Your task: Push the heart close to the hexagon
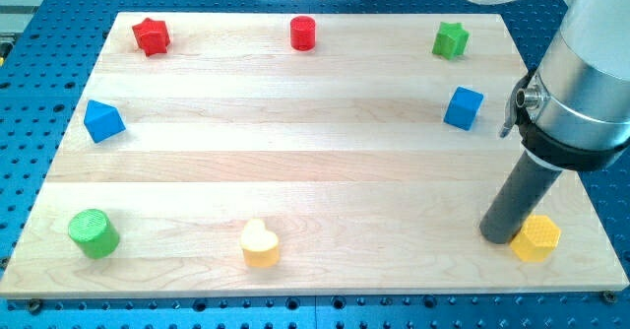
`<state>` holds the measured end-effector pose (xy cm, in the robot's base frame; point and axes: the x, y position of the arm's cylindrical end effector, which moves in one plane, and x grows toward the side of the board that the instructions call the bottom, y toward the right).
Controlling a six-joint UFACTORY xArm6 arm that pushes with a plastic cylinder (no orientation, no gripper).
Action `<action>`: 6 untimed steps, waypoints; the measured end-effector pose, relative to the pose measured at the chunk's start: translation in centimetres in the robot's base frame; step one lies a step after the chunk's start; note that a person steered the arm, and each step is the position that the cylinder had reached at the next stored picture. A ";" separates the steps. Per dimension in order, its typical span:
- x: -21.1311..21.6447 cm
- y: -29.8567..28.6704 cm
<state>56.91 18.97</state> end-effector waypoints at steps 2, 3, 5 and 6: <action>0.0 0.0; 0.0 0.0; 0.0 -0.2; 0.0 -0.1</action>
<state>56.91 18.88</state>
